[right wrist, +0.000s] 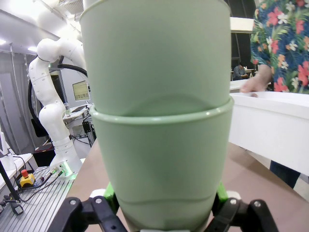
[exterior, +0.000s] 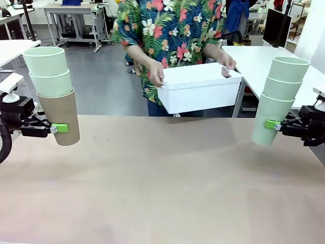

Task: Stack the cups and store them in the basket.
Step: Place the stack of Reusable plastic cups into the Pantry Basket.

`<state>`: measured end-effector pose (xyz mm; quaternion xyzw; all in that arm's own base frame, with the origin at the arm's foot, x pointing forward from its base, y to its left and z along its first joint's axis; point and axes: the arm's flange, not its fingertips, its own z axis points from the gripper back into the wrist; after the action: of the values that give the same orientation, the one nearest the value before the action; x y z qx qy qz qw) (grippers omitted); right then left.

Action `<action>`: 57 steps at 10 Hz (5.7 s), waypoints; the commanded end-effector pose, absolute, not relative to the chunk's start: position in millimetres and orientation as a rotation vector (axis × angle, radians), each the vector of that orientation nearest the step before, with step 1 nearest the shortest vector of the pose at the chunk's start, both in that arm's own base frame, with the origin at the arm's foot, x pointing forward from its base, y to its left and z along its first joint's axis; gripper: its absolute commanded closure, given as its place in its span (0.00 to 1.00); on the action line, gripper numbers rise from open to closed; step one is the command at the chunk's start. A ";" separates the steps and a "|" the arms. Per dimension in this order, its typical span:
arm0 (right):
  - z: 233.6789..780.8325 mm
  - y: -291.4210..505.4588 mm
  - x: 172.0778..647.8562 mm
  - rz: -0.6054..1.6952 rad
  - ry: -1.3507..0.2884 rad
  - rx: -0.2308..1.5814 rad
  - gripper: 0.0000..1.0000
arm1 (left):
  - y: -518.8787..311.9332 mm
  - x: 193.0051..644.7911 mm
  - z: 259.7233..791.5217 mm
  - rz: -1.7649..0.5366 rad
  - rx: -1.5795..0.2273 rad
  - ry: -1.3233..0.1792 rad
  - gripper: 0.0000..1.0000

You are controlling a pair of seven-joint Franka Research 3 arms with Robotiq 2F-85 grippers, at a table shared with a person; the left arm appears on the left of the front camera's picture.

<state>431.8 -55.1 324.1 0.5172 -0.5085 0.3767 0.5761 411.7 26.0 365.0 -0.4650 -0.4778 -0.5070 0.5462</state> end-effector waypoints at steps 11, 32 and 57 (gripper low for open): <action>329.2 -54.2 432.2 0.890 -1.198 1.208 0.14 | 24.9 409.9 367.3 -1.208 -1.103 -1.145 0.17; 329.2 -54.2 432.2 0.890 -1.198 1.208 0.14 | 24.9 409.9 367.3 -1.208 -1.103 -1.145 0.17; 329.2 -54.2 432.2 0.890 -1.198 1.208 0.14 | -34.5 400.6 502.6 -1.212 -0.932 -0.979 0.17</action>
<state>431.8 -55.4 323.8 0.5172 -0.5085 0.3764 0.5764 402.2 -19.2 486.2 -0.4122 -0.4430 -0.5210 0.6020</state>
